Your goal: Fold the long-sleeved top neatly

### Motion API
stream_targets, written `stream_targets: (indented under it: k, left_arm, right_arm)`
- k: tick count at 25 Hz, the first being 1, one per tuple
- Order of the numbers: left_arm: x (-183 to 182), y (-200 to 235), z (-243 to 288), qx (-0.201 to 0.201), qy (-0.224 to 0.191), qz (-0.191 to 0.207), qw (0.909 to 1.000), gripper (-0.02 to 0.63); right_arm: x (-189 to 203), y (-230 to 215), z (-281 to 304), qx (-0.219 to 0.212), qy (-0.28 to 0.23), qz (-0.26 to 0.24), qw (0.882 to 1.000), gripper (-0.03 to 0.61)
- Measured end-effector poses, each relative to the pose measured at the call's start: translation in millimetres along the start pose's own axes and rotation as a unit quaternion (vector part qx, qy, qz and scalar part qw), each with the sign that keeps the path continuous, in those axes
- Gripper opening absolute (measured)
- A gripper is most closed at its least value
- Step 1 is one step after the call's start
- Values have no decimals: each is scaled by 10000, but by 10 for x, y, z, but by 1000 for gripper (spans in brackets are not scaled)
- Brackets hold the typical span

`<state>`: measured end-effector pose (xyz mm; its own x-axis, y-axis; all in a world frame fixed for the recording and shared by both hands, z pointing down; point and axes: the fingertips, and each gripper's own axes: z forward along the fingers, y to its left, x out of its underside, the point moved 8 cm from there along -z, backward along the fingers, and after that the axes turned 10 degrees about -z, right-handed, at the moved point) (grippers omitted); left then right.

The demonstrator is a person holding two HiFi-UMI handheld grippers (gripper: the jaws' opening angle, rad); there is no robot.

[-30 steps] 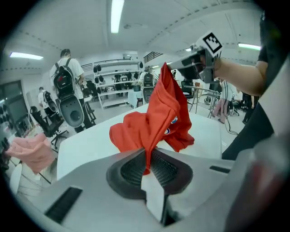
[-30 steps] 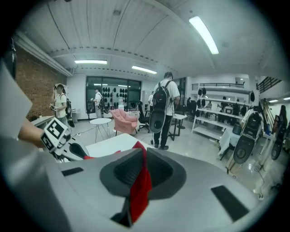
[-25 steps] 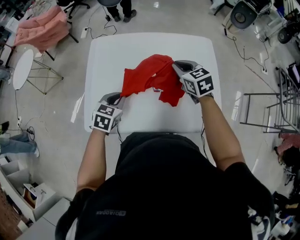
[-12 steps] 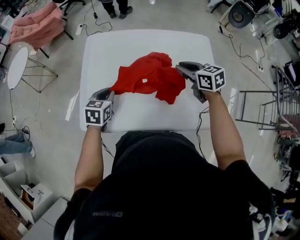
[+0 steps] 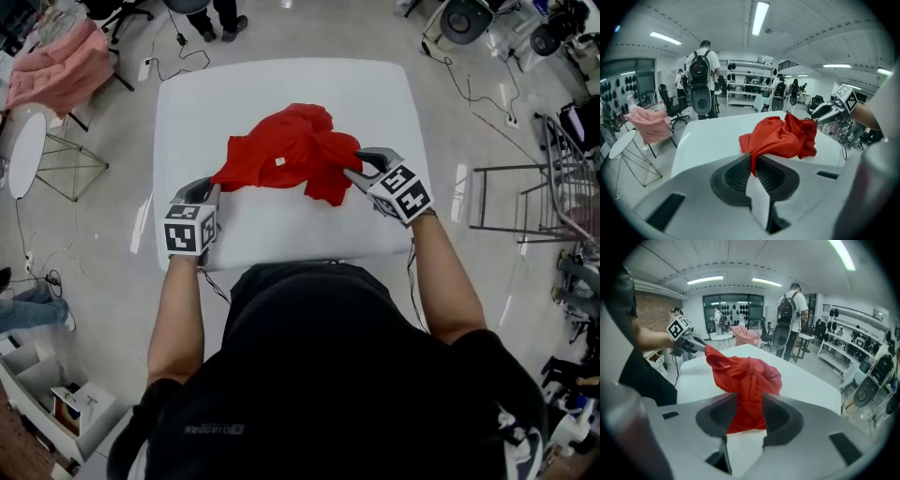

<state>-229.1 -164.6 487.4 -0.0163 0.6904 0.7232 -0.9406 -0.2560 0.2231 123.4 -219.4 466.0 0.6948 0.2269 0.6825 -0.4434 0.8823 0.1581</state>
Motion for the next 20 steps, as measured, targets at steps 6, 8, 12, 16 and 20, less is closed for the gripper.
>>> stream_targets:
  k: [6, 8, 12, 16, 20]
  left_arm:
    - [-59, 6, 36, 106, -15, 151, 9998, 31]
    - [-94, 40, 21, 133, -23, 231, 9996, 31]
    - [-298, 155, 2, 173, -219, 342, 9990, 31]
    - [-806, 223, -83, 252, -658, 830, 9941, 31]
    - [-1359, 249, -255, 273, -1121, 1312, 9846, 31]
  right_arm:
    - [82, -3, 225, 418, 610, -249, 9969, 74]
    - [34, 18, 172, 617, 580, -256, 9961, 52]
    - [-179, -22, -111, 1392, 99, -220, 9900, 43]
    - [-475, -169, -483, 2396, -366, -191, 9700, 40]
    - [-758, -336, -855, 3218, -680, -209, 9441, 38]
